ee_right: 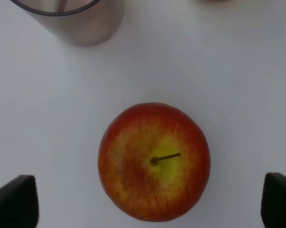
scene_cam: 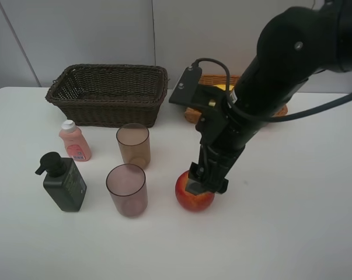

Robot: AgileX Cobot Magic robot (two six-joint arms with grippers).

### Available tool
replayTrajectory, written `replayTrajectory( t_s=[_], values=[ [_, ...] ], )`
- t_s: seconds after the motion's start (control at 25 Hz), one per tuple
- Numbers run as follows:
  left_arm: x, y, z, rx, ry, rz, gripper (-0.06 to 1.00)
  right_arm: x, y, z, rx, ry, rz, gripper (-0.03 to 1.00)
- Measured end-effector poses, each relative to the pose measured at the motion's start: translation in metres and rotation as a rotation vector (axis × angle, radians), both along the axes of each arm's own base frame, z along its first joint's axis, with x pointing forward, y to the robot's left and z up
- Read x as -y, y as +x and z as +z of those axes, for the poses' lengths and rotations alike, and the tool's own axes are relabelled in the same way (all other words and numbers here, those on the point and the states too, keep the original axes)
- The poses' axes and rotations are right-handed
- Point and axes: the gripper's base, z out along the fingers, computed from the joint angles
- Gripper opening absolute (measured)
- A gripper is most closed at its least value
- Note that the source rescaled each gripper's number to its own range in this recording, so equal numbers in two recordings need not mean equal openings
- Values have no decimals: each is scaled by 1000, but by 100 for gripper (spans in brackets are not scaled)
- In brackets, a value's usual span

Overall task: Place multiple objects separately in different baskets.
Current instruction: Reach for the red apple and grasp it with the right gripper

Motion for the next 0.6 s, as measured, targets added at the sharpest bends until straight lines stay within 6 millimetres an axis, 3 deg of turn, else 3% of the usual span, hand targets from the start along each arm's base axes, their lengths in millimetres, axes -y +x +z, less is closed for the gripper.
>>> replayTrajectory(
  t_s=[0.6],
  values=[
    [0, 0, 0, 0, 0, 0, 98, -13, 13, -53, -69, -46, -22, 99]
  ],
)
